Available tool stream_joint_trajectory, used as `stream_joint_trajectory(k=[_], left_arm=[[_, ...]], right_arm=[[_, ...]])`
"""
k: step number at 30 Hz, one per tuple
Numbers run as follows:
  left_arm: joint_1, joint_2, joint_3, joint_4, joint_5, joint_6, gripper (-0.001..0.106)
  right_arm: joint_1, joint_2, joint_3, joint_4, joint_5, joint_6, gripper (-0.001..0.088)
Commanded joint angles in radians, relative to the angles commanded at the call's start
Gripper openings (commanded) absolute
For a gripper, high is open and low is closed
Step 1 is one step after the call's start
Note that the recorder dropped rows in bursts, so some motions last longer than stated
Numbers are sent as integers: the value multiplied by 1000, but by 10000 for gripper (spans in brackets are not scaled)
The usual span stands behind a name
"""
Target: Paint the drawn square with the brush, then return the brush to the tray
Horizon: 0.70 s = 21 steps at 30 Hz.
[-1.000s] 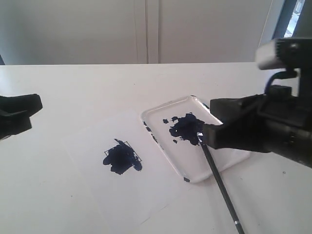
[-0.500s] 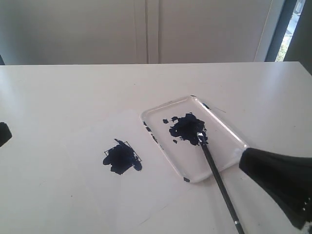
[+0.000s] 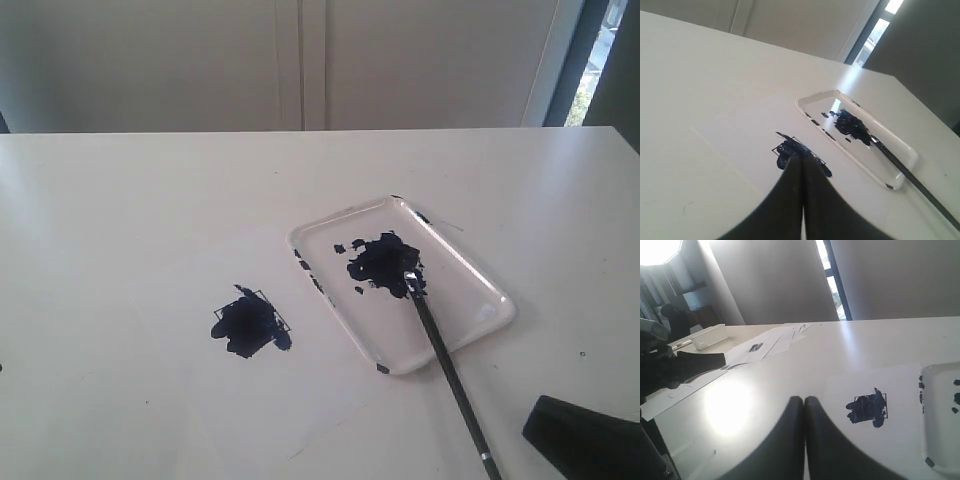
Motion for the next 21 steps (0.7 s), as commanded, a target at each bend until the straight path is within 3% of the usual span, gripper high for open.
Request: stream_joint_trajectory(k=[11,21], left_arm=[[0,-163,0,-2,-23,43,0],[0,-168,0,-2,-23,49,0]], right_arm=[[0,0,0,-33,-13,0,0],[0,0,0,-99,-56,2,0]])
